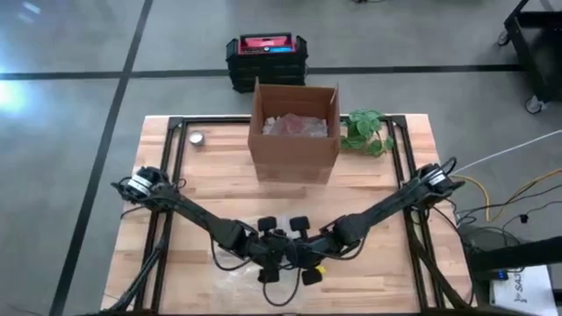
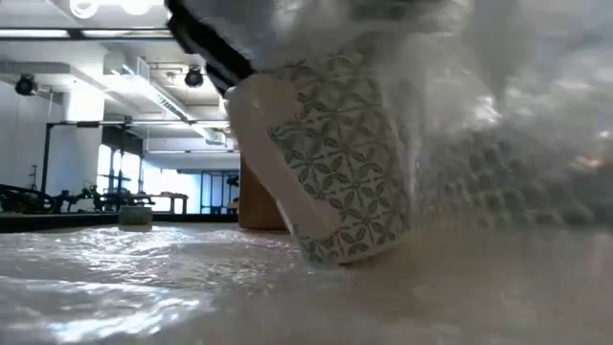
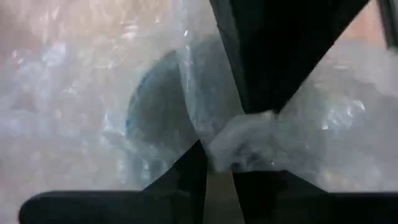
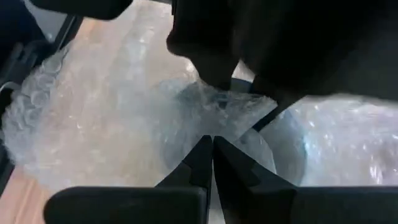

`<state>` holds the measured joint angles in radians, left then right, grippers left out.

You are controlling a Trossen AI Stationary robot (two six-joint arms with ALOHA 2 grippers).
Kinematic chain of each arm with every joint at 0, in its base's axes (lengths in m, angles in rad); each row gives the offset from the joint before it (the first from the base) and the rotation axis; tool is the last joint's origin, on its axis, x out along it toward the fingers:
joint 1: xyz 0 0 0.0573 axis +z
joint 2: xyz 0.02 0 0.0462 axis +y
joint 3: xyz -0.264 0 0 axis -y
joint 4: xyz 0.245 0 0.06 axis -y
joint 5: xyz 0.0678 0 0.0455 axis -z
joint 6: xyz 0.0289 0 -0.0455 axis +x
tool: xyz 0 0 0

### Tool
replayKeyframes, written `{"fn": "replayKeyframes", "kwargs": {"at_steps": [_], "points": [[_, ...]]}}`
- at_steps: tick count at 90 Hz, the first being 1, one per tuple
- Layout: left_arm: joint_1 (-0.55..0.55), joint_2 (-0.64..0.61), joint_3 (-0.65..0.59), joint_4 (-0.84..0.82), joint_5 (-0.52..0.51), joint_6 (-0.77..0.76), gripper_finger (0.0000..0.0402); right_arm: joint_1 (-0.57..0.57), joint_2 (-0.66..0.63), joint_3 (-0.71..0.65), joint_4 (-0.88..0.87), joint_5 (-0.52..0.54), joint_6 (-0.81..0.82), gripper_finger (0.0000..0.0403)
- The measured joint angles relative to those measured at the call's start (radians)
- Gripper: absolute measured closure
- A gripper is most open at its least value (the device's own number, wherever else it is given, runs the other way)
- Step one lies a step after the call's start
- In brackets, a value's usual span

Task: Wrap mug
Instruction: Wrap the white mug with the transparent bubble wrap

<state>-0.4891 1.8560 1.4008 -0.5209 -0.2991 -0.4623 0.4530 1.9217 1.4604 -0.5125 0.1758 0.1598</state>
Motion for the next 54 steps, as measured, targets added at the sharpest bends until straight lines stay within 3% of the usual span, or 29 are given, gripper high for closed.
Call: {"fn": "replayKeyframes", "kwargs": {"at_steps": [15,26,39,54], "points": [[-0.020,-0.012,0.024,-0.057,-0.031,-0.002,0.0342,-0.002,-0.013,-0.005,-0.026,-0.021,0.001,0.0403],[-0.021,-0.114,0.036,-0.045,-0.050,0.003,0.0342,-0.002,-0.010,-0.012,-0.044,-0.036,0.004,0.0403],[-0.021,-0.139,0.029,-0.055,-0.063,0.017,0.0342,-0.004,-0.004,-0.012,-0.044,-0.022,0.003,0.0403],[-0.015,-0.177,0.017,-0.040,-0.208,0.050,0.0342,-0.002,-0.004,-0.012,-0.030,-0.022,0.000,0.0403]]}}
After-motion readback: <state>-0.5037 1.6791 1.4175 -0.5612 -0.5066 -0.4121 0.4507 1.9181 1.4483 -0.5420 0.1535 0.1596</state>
